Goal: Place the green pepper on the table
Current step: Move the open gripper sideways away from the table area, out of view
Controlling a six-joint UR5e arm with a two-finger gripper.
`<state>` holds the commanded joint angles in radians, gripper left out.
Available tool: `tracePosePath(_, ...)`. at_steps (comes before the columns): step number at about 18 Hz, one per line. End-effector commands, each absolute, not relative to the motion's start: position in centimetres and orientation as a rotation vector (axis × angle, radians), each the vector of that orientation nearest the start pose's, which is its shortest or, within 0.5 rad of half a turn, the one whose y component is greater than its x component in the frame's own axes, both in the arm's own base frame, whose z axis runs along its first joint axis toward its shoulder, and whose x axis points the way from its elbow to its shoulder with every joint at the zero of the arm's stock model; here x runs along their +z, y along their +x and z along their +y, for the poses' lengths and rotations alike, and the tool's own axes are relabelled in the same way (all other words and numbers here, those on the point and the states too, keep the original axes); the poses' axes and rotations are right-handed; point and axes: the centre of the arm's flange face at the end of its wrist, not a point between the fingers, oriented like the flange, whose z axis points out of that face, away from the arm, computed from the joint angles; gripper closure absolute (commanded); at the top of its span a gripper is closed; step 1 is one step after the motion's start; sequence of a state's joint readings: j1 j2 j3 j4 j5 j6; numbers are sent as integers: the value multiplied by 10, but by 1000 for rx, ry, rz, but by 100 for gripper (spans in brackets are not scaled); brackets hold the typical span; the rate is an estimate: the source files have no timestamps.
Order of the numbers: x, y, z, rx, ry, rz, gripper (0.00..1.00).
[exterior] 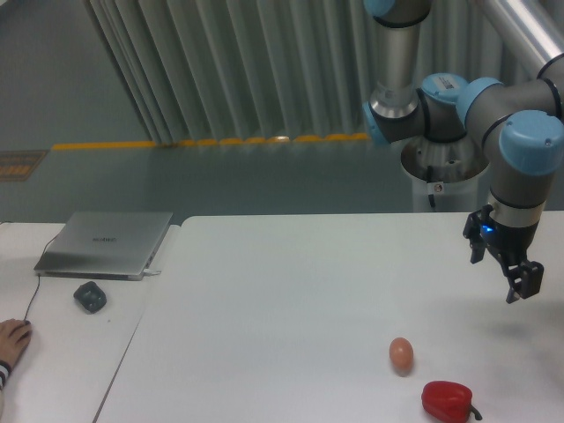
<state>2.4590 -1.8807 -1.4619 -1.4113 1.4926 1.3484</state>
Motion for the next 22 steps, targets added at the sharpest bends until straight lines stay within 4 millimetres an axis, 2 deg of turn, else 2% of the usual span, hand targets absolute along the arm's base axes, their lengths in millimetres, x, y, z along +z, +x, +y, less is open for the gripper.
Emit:
tracePosePath(8,383,-384,492,-100,-3011,686,0)
tracePosePath(14,380,-382,487,16,-2988,631,0)
tracePosePath(17,388,-392,483,39,-2983,612,0)
tracePosePath(20,389,-409,471,62,-2986,570,0)
tracePosePath(22,392,-427,458,87,-2998,525,0)
